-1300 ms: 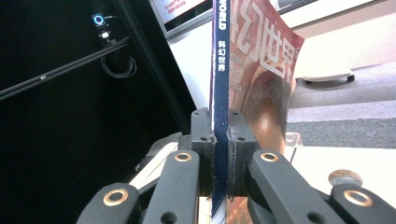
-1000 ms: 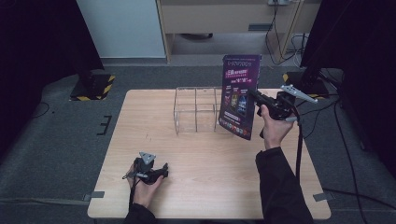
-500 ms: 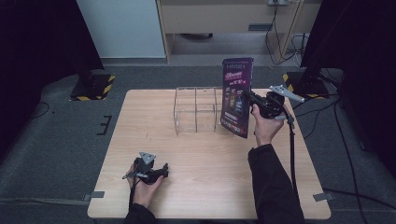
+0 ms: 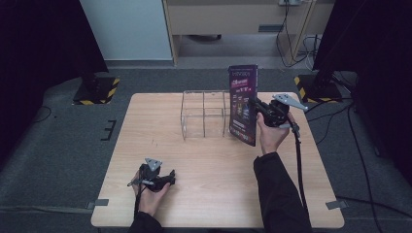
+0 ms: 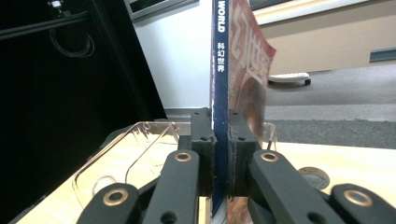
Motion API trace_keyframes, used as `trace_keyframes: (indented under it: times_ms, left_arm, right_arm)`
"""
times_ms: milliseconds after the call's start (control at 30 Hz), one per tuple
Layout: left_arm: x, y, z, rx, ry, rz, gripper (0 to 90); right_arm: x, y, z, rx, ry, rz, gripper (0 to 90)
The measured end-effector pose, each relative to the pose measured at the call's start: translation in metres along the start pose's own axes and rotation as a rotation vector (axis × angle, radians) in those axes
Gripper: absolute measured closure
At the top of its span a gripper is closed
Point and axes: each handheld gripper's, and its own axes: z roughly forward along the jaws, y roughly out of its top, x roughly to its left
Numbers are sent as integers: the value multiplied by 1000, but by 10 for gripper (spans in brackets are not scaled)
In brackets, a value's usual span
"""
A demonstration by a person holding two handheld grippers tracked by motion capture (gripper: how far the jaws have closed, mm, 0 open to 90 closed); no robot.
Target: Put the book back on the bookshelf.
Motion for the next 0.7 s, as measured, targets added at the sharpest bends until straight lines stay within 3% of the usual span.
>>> trace_keyframes:
  times_ms: [167,633,700]
  left_arm:
    - [0,0,0,0,0,0,154]
    - [0,0,0,0,-1,0,153]
    - [0,0,0,0,0,0,154]
  right_arm:
    - [-1,-9,3,10,-5,6,845]
    - [0,-25,0,-38,-19,4,844]
    - [0,-27,-2,-44,-21,-17,843]
